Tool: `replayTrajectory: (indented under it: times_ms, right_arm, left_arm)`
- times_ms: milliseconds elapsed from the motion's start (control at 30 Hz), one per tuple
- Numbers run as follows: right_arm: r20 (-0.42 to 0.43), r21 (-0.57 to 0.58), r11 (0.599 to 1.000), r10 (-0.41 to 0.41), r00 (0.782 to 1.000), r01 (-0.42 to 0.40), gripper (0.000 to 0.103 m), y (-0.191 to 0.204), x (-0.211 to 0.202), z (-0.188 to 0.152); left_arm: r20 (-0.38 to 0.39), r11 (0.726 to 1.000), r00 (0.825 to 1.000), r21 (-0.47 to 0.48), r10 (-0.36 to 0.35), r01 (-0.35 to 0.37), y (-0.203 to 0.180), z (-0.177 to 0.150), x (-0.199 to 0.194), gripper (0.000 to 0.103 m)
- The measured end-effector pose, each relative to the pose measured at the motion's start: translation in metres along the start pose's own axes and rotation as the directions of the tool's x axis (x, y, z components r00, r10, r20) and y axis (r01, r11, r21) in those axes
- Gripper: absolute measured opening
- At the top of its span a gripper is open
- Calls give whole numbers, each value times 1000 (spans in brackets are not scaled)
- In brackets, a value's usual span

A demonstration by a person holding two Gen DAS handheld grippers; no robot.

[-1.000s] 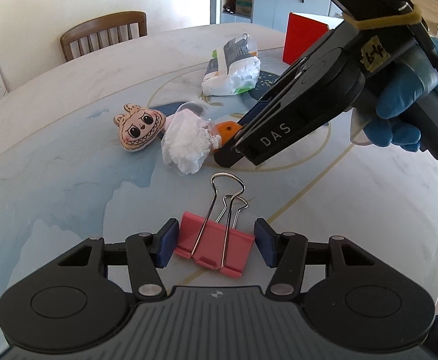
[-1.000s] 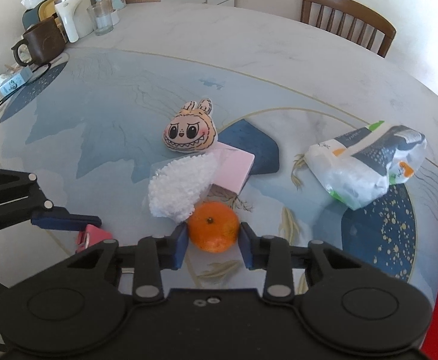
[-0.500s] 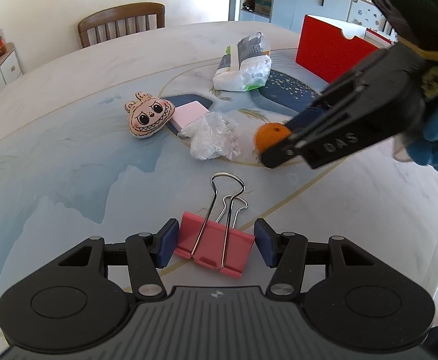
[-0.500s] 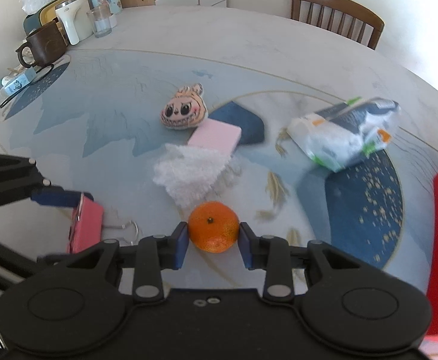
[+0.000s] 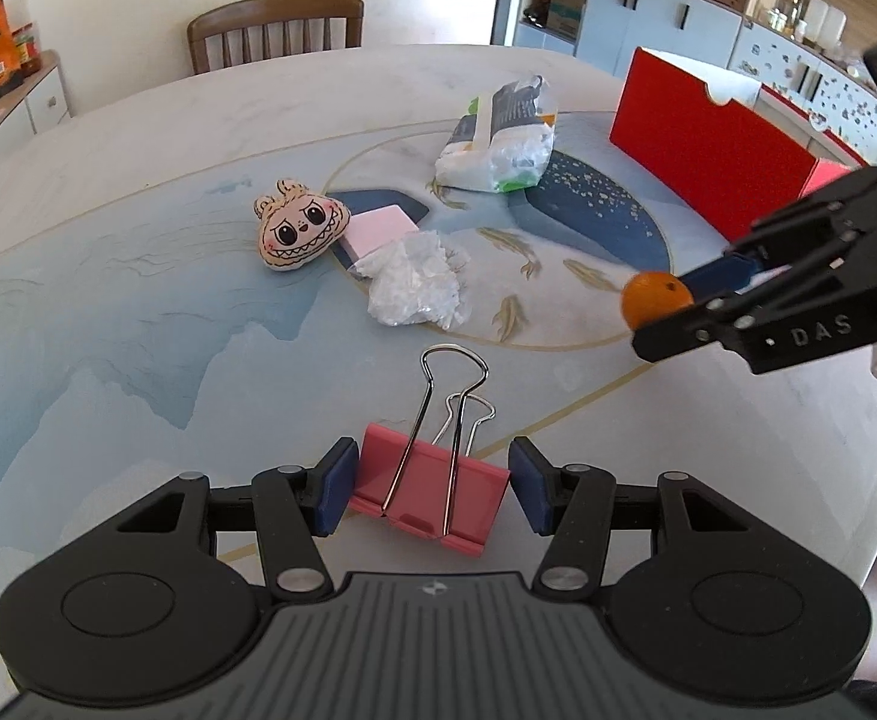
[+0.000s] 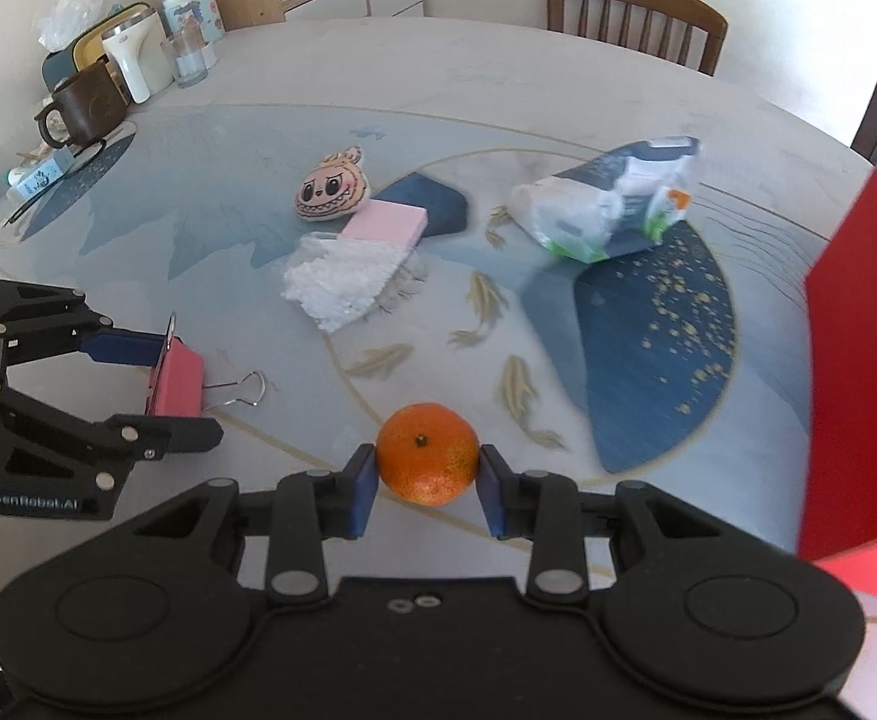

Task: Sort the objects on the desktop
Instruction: 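Lift the orange and binder clip and carry them toward the red box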

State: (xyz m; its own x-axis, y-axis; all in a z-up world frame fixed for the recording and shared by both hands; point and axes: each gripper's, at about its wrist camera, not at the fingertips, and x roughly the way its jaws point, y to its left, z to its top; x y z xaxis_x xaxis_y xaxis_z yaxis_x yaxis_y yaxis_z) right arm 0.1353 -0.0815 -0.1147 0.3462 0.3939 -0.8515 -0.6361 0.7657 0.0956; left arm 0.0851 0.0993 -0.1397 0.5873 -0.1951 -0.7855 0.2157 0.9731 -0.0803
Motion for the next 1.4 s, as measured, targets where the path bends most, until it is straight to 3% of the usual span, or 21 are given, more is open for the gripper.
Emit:
replayTrajectory:
  times_ms: [500,900,1400]
  right_arm:
    - [47,36,999,23,999,-24,34,-36,-59,-8]
    - [120,46,999,8,993,-13,34,-86,-110,-15]
    - [176,126,991,-74,982,52,35,-177,-153,-33]
  left_arm:
    - [46,999,999,-25,-25,26,-54,32,-24,54]
    - [111,998,992,38,-60,56,-117,80,-30,54]
    - [167,985,979,146,-119,95,-200,148,-7,54]
